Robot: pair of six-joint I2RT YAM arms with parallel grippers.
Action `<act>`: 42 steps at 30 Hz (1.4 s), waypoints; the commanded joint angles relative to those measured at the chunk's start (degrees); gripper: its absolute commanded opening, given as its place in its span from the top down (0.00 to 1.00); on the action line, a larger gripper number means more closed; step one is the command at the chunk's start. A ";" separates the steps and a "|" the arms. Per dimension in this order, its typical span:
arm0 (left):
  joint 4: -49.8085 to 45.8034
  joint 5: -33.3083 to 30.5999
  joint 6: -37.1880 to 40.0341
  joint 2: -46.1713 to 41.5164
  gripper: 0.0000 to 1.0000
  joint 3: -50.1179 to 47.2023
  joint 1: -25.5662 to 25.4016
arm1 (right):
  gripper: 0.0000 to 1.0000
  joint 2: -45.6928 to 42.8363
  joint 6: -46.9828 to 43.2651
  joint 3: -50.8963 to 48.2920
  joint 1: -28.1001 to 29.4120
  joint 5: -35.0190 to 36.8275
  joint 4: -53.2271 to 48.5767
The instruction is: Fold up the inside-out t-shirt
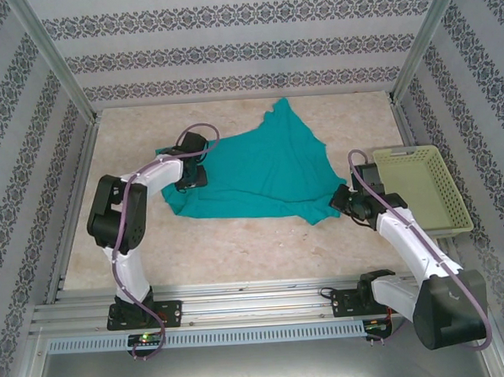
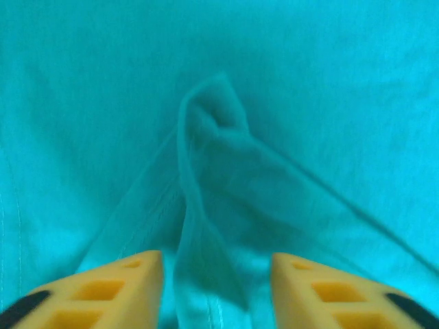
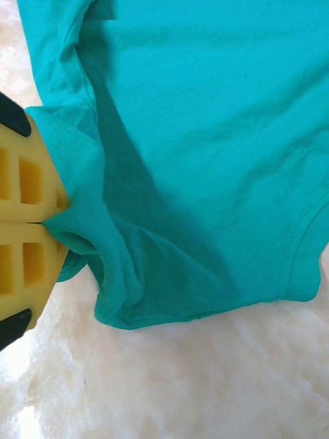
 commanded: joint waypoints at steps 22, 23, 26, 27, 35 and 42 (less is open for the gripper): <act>-16.12 4.15 2.72 -30.80 1.00 -7.18 1.89 | 1.00 0.23 -3.92 1.49 -2.94 2.91 -4.14; -17.53 5.45 2.15 -32.79 1.00 -8.58 1.89 | 1.00 0.29 -3.94 1.37 -3.03 3.27 -4.35; -19.78 8.44 -0.23 -39.95 1.00 -14.93 1.81 | 1.00 0.01 -3.91 1.02 -3.98 4.27 -5.45; -20.03 8.48 -1.05 -42.71 1.00 -17.38 1.82 | 1.00 -0.28 -3.69 0.74 -4.43 4.53 -5.68; -10.48 12.43 -6.52 -55.63 1.00 -31.94 1.74 | 1.00 -2.88 -3.12 -1.43 -6.20 0.18 -2.16; -4.63 2.92 3.27 -37.28 1.00 -7.03 1.88 | 1.00 -4.17 -3.63 3.84 -6.20 -0.20 -4.49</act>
